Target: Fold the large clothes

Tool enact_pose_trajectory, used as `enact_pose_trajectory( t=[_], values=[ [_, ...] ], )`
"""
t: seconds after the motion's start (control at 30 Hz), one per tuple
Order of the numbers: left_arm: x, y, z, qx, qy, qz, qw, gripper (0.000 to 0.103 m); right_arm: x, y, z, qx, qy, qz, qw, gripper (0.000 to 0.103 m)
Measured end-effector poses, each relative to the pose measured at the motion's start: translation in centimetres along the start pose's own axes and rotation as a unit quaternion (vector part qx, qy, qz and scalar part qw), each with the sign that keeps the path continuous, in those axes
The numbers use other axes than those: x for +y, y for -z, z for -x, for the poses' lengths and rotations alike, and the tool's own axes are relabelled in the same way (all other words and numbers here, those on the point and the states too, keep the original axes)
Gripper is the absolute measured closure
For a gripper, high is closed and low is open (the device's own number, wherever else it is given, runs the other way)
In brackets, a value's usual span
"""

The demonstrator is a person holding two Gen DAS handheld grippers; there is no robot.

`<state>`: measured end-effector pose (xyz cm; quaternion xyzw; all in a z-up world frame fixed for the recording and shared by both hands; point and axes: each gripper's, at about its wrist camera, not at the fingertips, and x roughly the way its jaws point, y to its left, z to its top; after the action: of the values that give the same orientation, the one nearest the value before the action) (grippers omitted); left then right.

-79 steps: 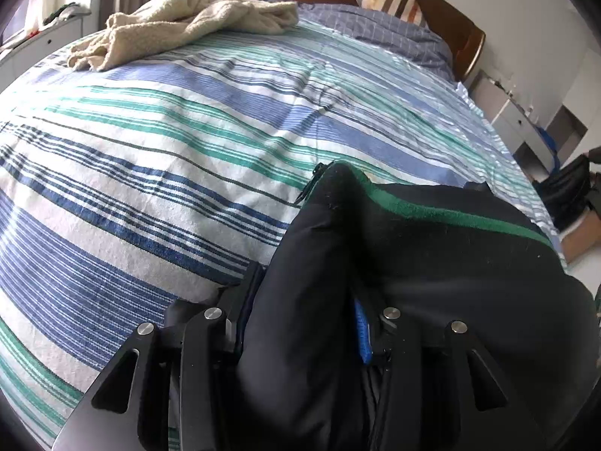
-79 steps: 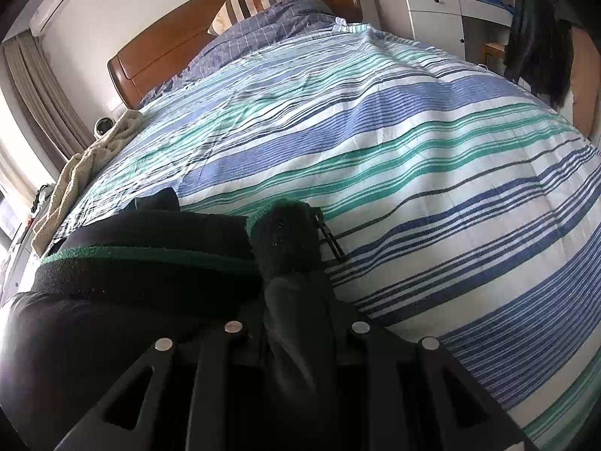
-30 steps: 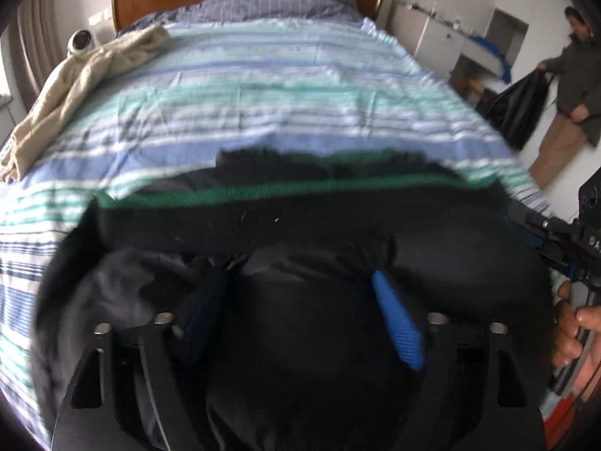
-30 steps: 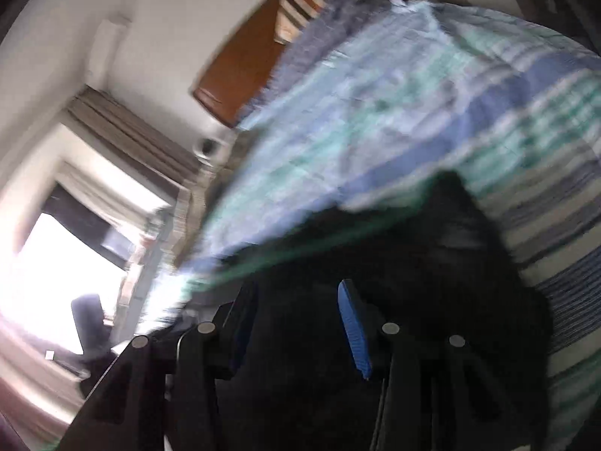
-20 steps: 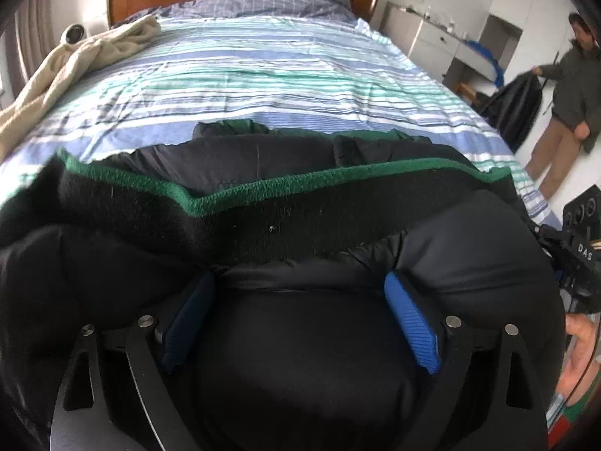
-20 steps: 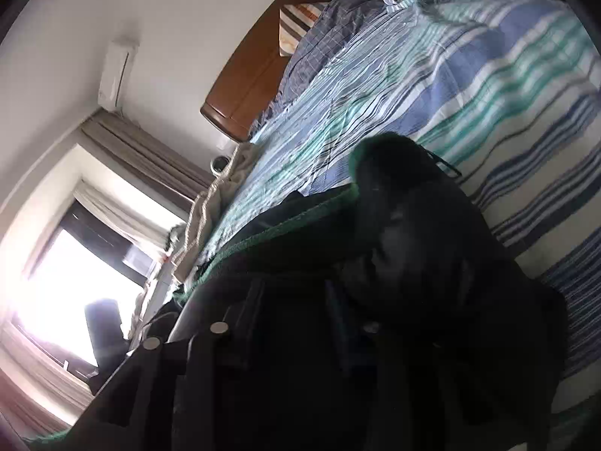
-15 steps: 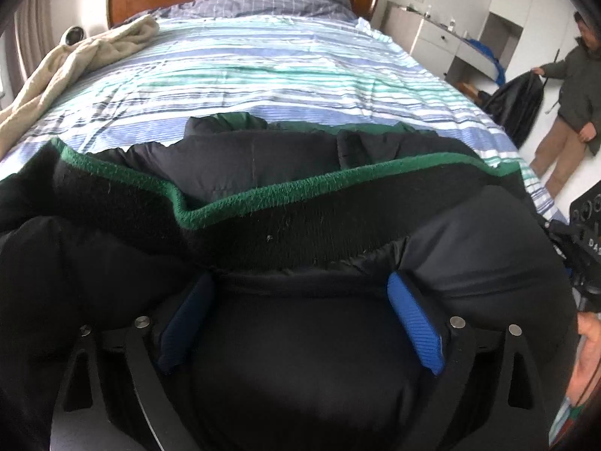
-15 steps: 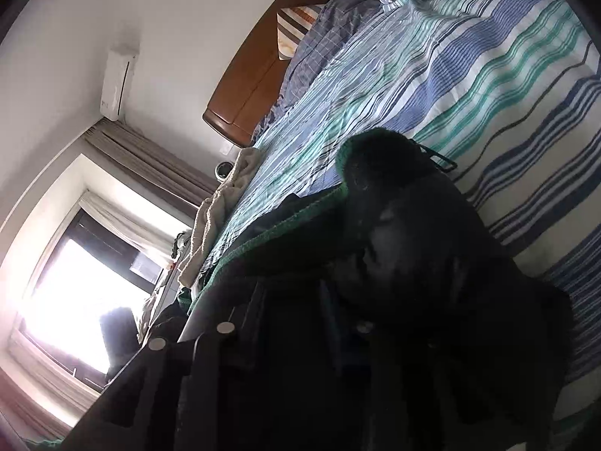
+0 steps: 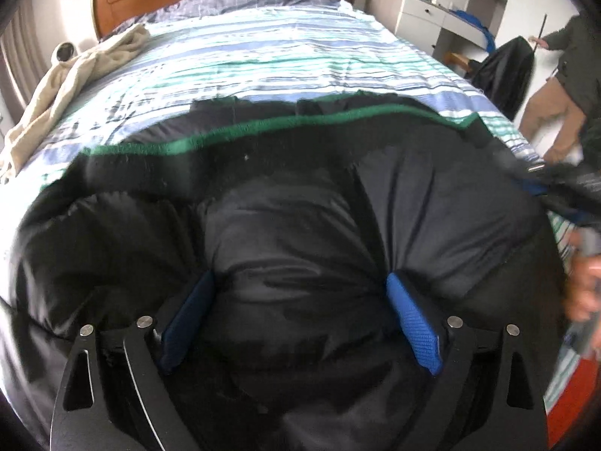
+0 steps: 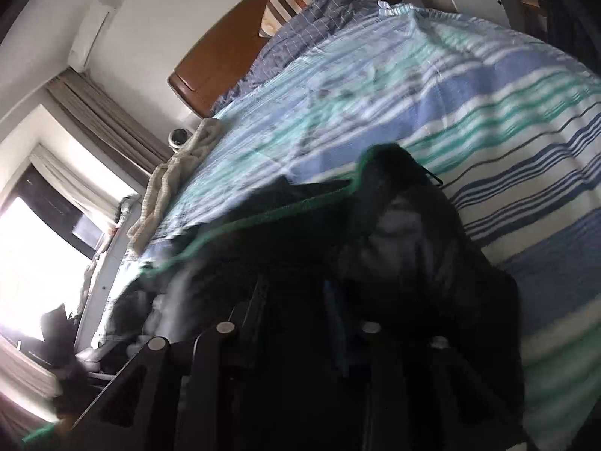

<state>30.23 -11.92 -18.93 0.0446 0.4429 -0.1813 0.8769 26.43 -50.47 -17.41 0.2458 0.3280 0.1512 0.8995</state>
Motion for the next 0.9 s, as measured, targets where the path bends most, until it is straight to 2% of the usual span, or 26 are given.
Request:
enact_pose_trajectory(
  t=[0.13, 0.23, 0.33, 0.4, 0.47, 0.53, 0.63, 0.73, 0.9],
  values=[
    [0.1, 0.3, -1.2, -0.008, -0.002, -0.008, 0.9999, 0.008, 2.8, 2.9, 4.3, -0.004, -0.042, 0.024, 0.999, 0.070],
    [0.1, 0.4, -1.3, -0.010, -0.003, -0.009, 0.9999, 0.008, 4.0, 6.9, 7.1, -0.005, -0.059, 0.036, 0.998, 0.070],
    [0.0, 0.6, 0.1, -0.005, -0.001, -0.011, 0.9999, 0.010, 4.5, 11.1, 9.4, -0.004, -0.066, 0.036, 0.997, 0.070],
    [-0.2, 1.2, 1.9, -0.005, 0.014, -0.024, 0.9996, 0.011, 4.9, 13.9, 11.2, -0.002, -0.067, 0.037, 0.997, 0.068],
    [-0.8, 2.5, 3.6, -0.014, 0.019, -0.050, 0.9985, 0.011, 5.3, 16.1, 12.5, 0.002, -0.055, 0.048, 0.997, 0.068],
    [-1.0, 3.6, 4.2, -0.019, 0.020, -0.054, 0.9982, 0.011, 5.8, 17.6, 13.2, 0.009, -0.031, 0.067, 0.997, 0.067],
    [-0.8, 4.3, 3.3, -0.018, 0.020, -0.043, 0.9987, 0.010, 5.8, 18.8, 13.6, 0.014, 0.000, 0.075, 0.997, 0.067],
    [-1.3, 4.7, 1.9, -0.025, 0.002, -0.052, 0.9983, 0.008, 5.4, 19.2, 13.4, 0.007, 0.026, 0.068, 0.997, 0.067],
    [-1.3, 4.4, 2.3, -0.016, 0.002, -0.055, 0.9984, 0.009, 5.4, 19.6, 13.1, 0.005, 0.023, 0.050, 0.998, 0.067]
  ],
)
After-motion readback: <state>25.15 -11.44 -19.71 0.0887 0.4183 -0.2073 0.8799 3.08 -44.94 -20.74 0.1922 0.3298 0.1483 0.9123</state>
